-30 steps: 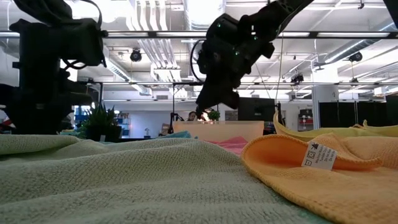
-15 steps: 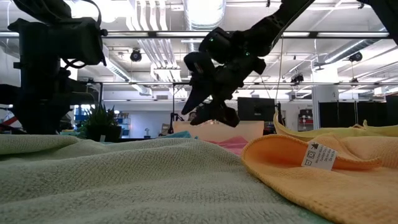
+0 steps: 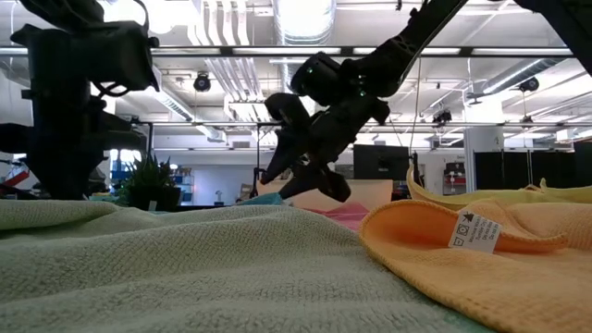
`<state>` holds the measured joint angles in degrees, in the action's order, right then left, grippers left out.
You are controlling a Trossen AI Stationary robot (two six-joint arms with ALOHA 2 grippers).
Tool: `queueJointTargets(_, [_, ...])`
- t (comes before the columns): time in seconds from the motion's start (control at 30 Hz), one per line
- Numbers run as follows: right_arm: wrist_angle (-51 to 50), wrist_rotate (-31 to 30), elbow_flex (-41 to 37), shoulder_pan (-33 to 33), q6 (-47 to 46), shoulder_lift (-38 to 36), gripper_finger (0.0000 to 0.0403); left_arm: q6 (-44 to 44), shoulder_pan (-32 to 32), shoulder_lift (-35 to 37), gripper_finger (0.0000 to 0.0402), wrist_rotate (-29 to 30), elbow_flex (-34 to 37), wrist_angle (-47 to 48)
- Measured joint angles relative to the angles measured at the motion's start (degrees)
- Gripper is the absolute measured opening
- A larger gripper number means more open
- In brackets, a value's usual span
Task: Fold microfiber towels
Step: Fold the blue microfiber towel
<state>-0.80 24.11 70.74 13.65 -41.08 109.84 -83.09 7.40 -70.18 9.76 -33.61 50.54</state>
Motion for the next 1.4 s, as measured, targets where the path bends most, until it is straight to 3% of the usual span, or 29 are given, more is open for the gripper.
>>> queueJointTargets(0.3, [-0.2,0.1,1.0,0.0,-0.9,1.1,0.0133,0.0,0.0,2.4,0.0002,0.9,-0.1,4.2])
queueJointTargets(0.5, [-0.2,0.3,2.9,0.0,1.0,1.0,0.0061,-0.1,0.0,4.5,0.0002,1.6,0.1,4.7])
queueJointTargets(0.67, [-1.0,0.3,2.9,0.0,1.2,1.0,0.003,-0.2,0.0,5.8,0.0002,3.0,0.1,5.1])
queueJointTargets(1.07, [-1.4,-0.1,4.1,0.1,1.1,-0.9,0.0027,-0.6,0.0,7.6,0.0002,4.3,-0.3,7.7])
queueJointTargets(1.4, [-2.5,-0.1,4.1,0.6,1.0,-1.5,0.0027,-2.6,-0.4,13.3,0.0001,7.1,-0.3,9.3])
